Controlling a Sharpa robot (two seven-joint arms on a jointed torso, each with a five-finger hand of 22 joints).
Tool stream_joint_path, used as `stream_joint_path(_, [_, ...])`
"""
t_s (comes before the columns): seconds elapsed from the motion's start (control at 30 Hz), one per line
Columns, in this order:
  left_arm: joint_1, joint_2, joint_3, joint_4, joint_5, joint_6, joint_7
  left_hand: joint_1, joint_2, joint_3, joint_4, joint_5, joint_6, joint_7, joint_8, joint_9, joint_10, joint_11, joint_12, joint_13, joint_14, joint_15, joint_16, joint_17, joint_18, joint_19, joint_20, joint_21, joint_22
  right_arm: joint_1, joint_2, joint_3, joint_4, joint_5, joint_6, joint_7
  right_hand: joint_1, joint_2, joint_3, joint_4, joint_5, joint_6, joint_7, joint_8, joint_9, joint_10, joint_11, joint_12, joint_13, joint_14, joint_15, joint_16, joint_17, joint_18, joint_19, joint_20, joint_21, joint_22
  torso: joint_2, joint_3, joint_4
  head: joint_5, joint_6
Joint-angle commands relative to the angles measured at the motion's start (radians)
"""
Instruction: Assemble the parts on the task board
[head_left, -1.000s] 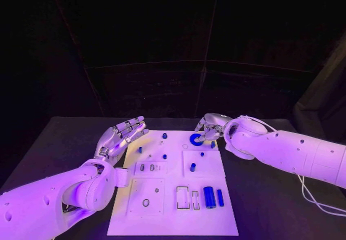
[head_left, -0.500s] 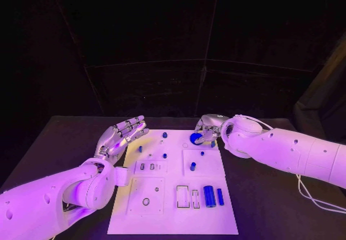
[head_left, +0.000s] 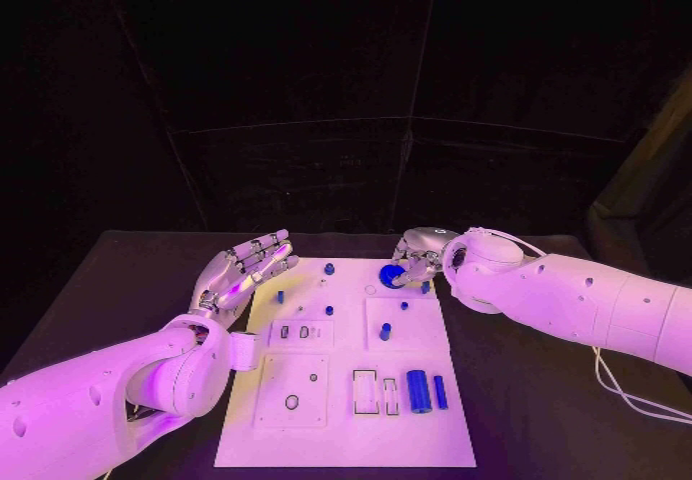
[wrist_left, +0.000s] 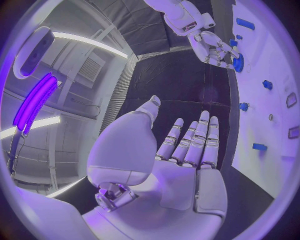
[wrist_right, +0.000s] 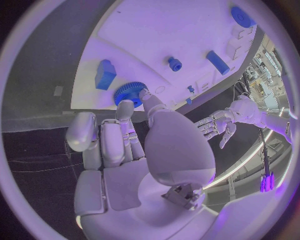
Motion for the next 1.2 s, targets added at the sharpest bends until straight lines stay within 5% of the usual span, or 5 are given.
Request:
stream_joint_path(0.03, [0.002, 0.001, 0.001, 0.0, -0.007, 0.017, 0.005, 0.0, 0.013, 0.001, -0.007, -0.001, -0.006, 0.11, -0.004, -0.001, -0.008, -0.002, -0.005, -0.002, 0.008, 0.0, 0.007, 0.001, -0.002, 0.007, -0.001, 0.006, 0.002, 0.002, 0.002, 0.0, -0.004, -0.007, 0.021, -0.006, 0.012, 0.022, 0.02, 0.003, -0.009, 0.015, 0.0, 0.01, 0.002, -0.006, -0.003, 0.006, 0.009, 0.031, 0.003, 0.007, 0.005, -0.012, 0.005, 0.001, 0.005, 0.003, 0.001, -0.0003, 0.0006, 0.0, 0.001])
stream_joint_path(0.37, [0.002, 0.002, 0.001, 0.0, -0.007, 0.02, 0.005, 0.002, 0.021, 0.005, -0.013, 0.0, -0.017, 0.11, -0.005, -0.002, -0.017, -0.003, -0.006, -0.002, 0.009, 0.0, 0.006, 0.001, -0.002, 0.012, -0.001, 0.007, 0.001, 0.001, 0.017, 0.0, -0.012, -0.003, 0.027, -0.019, 0.016, 0.047, 0.058, 0.005, -0.04, 0.051, -0.004, 0.029, 0.003, 0.0, -0.007, 0.025, 0.039, 0.034, 0.0, 0.026, 0.038, -0.015, 0.012, 0.0, 0.016, 0.023, 0.001, 0.0, 0.0002, 0.002, -0.003])
stream_joint_path(0.73, [0.002, 0.0, 0.001, -0.005, 0.022, 0.029, 0.004, 0.004, 0.035, 0.012, -0.023, 0.0, -0.024, 0.112, -0.005, -0.002, -0.019, -0.002, -0.005, -0.002, 0.017, -0.002, 0.009, 0.001, -0.001, 0.054, -0.002, 0.017, 0.004, 0.0, 0.016, 0.0, 0.015, -0.046, -0.152, -0.03, 0.046, 0.074, 0.165, -0.022, -0.085, 0.14, -0.028, 0.049, 0.008, 0.011, -0.027, 0.046, 0.075, 0.039, -0.016, 0.047, 0.075, -0.021, 0.029, -0.015, 0.036, 0.061, 0.001, -0.0001, 0.0001, 0.003, -0.002])
stream_joint_path(0.9, [0.002, -0.002, 0.001, -0.011, 0.045, 0.055, -0.002, 0.007, 0.044, 0.017, -0.034, -0.001, -0.014, 0.111, -0.003, -0.001, 0.009, -0.003, -0.001, 0.001, 0.03, -0.005, 0.015, 0.003, 0.002, 0.077, -0.002, 0.023, 0.005, 0.0, 0.016, 0.0, 0.045, -0.057, -0.2, -0.023, 0.022, 0.052, 0.233, -0.032, -0.09, 0.148, -0.027, 0.033, 0.003, 0.013, -0.026, 0.039, 0.081, 0.038, -0.016, 0.049, 0.078, -0.022, 0.029, -0.016, 0.04, 0.067, 0.0, 0.0, 0.0012, 0.003, -0.002])
stream_joint_path(1.2, [0.01, -0.015, 0.001, -0.023, 0.054, 0.144, -0.037, 0.014, 0.067, 0.043, -0.079, 0.0, 0.158, 0.099, 0.027, 0.013, 0.265, -0.026, 0.047, 0.018, 0.112, -0.033, 0.054, 0.012, 0.03, 0.18, -0.004, 0.059, 0.015, 0.0, 0.03, 0.0, 0.095, -0.069, -0.215, -0.019, 0.008, 0.038, 0.263, -0.037, -0.09, 0.148, -0.025, 0.023, 0.001, 0.014, -0.024, 0.035, 0.084, 0.038, -0.015, 0.049, 0.079, -0.022, 0.027, -0.015, 0.041, 0.067, 0.0, -0.0008, 0.0015, 0.006, -0.001])
